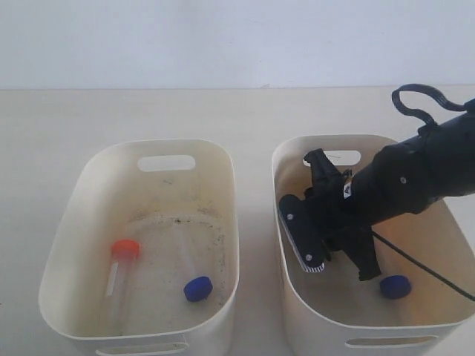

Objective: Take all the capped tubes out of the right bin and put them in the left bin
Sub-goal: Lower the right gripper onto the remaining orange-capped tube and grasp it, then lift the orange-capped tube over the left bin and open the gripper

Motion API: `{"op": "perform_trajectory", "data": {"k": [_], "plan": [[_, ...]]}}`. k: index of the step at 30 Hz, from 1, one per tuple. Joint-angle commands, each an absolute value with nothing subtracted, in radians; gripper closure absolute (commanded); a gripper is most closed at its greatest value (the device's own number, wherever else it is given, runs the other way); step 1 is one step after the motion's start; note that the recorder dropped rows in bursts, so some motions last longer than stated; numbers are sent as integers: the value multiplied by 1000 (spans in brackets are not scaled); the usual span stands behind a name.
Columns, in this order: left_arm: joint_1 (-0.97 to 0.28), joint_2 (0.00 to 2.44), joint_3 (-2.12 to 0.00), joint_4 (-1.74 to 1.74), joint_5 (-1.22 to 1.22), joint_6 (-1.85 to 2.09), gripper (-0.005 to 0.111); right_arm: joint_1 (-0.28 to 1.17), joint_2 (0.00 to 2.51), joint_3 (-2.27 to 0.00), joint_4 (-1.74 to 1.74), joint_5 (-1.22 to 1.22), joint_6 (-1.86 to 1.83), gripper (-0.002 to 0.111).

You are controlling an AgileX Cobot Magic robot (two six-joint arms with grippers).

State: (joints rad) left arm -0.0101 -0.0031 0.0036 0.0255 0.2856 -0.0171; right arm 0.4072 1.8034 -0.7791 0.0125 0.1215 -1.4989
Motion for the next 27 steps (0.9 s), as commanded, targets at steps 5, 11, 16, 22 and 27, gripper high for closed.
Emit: {"op": "perform_trajectory", "data": {"k": [5, 11, 16, 22, 27], "plan": [[-10, 0, 0, 19, 277, -26, 102, 411, 1771, -776, 18, 145, -1497, 108], [-10, 0, 0, 19, 277, -26, 102, 411, 1628, -776, 18, 239, -1445, 108], [-10, 0, 0, 19, 277, -26, 102, 411, 1487, -776, 18, 351, -1420, 108], [-10, 0, 0, 19, 277, -26, 102, 411, 1286, -776, 20, 428, -1282, 108], [-10, 0, 0, 19, 277, -26, 102, 411, 1135, -780, 293, 427, -1161, 108]]}}
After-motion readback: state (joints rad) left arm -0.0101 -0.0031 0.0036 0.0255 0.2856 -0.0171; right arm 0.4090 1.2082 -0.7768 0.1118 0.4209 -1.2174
